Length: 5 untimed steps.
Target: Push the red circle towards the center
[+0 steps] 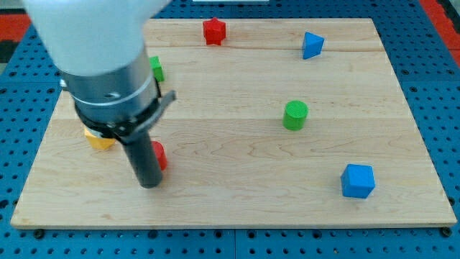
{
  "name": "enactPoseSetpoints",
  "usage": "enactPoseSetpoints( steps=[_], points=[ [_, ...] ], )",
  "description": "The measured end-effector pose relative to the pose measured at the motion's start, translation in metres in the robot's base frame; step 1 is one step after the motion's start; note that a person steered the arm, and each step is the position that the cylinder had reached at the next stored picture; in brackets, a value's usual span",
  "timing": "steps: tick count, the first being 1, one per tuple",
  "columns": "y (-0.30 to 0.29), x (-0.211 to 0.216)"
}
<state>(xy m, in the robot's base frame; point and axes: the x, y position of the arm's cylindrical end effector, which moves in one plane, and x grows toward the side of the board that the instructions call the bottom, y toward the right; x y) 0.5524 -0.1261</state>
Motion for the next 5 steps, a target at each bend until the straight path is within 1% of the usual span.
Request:
enactPoseSetpoints(
  steps=[1,4,5],
  points=[
    [-0.006,-0.002],
    [-0.006,-0.078],
    [0.017,-0.089]
  ],
)
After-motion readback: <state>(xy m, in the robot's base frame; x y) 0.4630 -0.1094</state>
